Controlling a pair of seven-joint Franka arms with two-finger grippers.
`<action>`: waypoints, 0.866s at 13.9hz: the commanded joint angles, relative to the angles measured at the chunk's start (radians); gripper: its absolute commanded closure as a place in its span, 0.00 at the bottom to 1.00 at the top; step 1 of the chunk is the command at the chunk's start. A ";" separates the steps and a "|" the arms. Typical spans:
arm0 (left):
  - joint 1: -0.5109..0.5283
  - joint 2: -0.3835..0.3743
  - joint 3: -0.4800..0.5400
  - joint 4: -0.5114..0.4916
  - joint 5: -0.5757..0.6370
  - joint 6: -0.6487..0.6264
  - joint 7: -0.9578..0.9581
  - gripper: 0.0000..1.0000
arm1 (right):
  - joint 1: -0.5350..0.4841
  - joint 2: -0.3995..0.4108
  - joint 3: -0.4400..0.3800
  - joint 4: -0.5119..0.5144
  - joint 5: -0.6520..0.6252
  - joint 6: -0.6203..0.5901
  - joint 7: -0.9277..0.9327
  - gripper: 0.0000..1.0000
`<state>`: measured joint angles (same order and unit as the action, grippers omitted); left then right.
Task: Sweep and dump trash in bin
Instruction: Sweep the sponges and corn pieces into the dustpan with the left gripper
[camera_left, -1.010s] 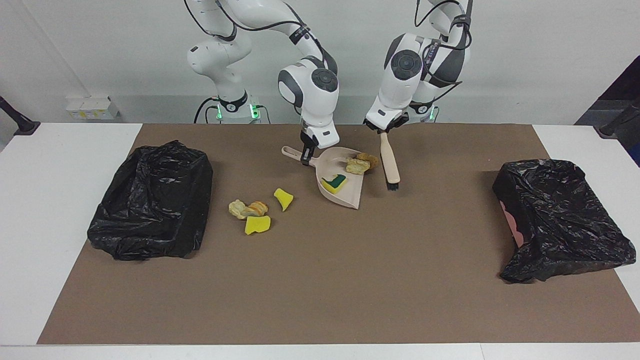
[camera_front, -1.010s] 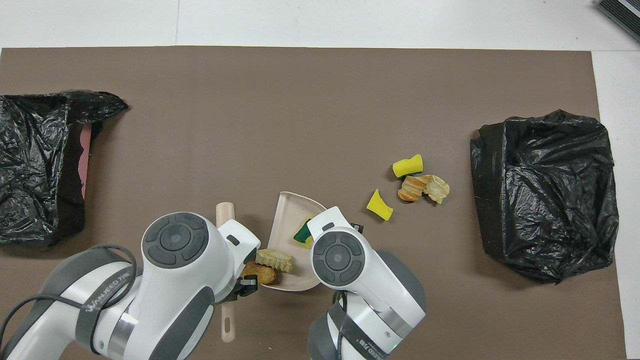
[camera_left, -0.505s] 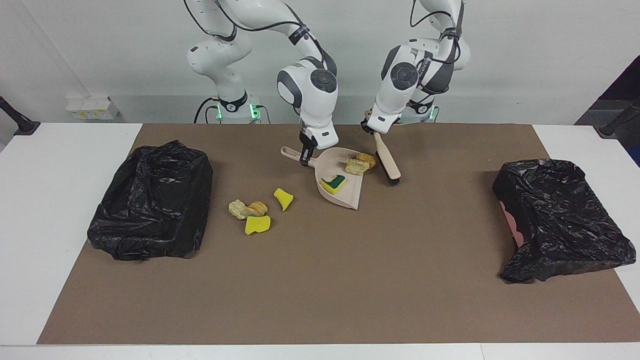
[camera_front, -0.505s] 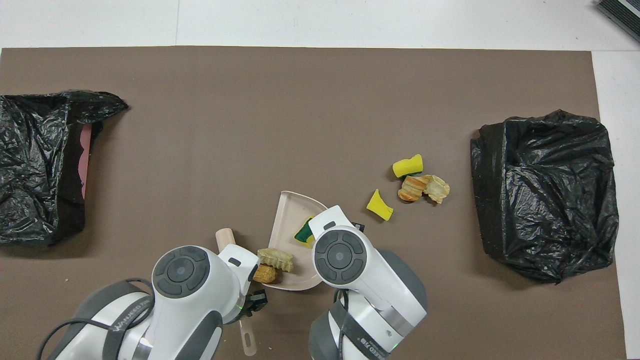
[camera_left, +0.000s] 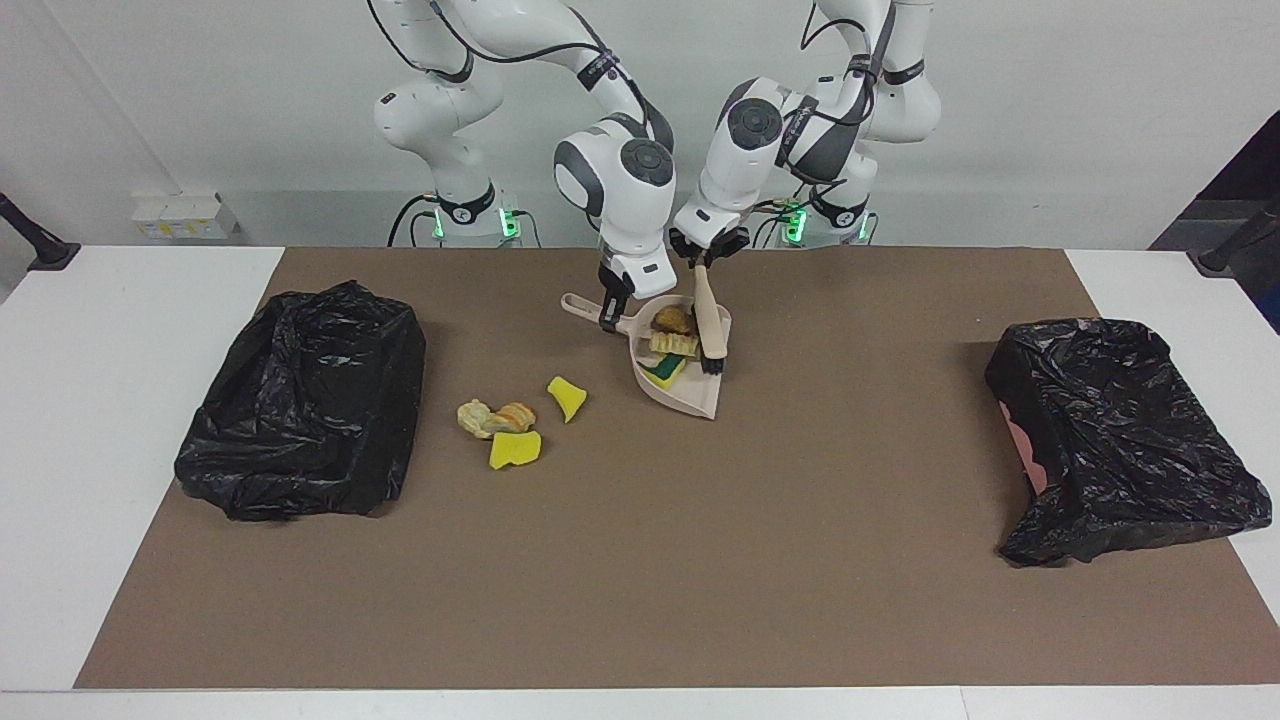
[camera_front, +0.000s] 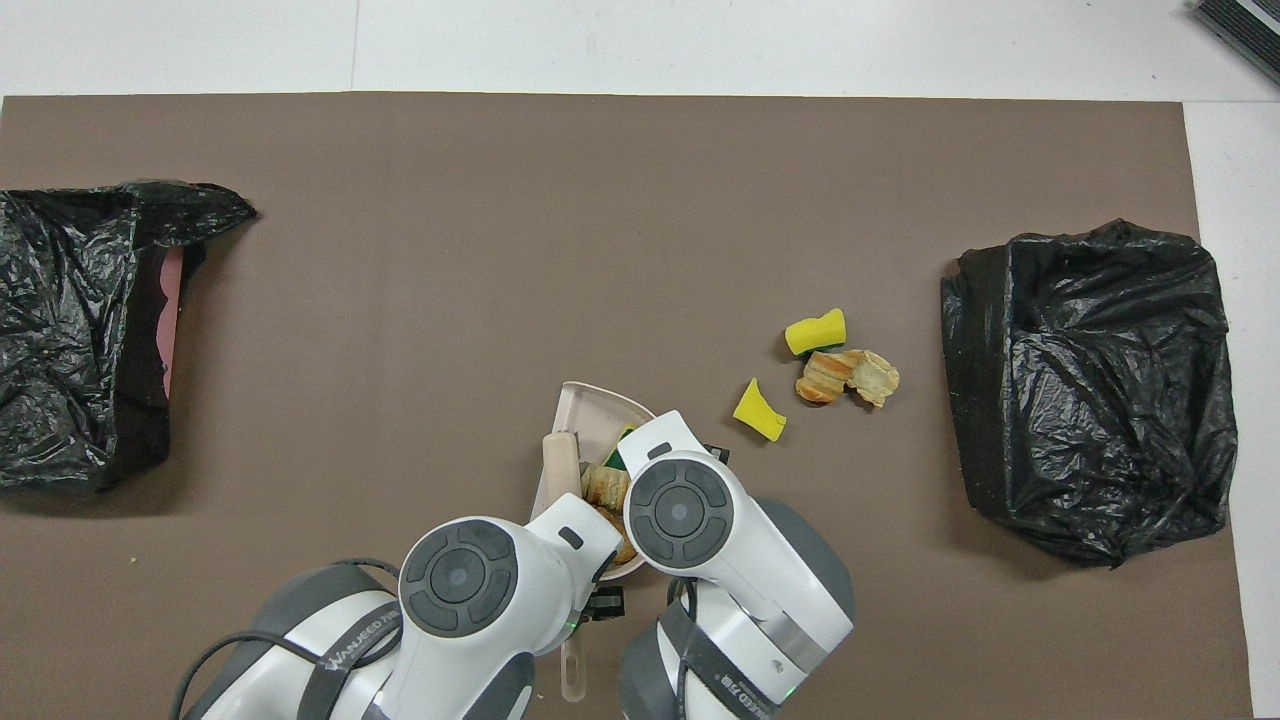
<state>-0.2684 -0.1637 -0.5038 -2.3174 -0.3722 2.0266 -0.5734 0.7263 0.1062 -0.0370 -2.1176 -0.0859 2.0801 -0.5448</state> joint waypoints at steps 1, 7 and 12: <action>0.027 0.013 0.014 0.032 0.009 -0.116 0.033 1.00 | -0.015 0.003 0.002 -0.008 -0.011 0.023 -0.021 1.00; 0.084 -0.054 0.051 0.067 0.077 -0.243 0.033 1.00 | -0.028 -0.002 0.000 0.001 -0.009 0.008 -0.012 1.00; 0.087 -0.098 0.044 0.030 0.134 -0.189 0.038 1.00 | -0.210 -0.155 -0.004 0.080 -0.003 -0.177 -0.110 1.00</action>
<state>-0.1761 -0.2177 -0.4505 -2.2544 -0.2532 1.8133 -0.5440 0.5933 0.0336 -0.0443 -2.0756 -0.0861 2.0072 -0.5778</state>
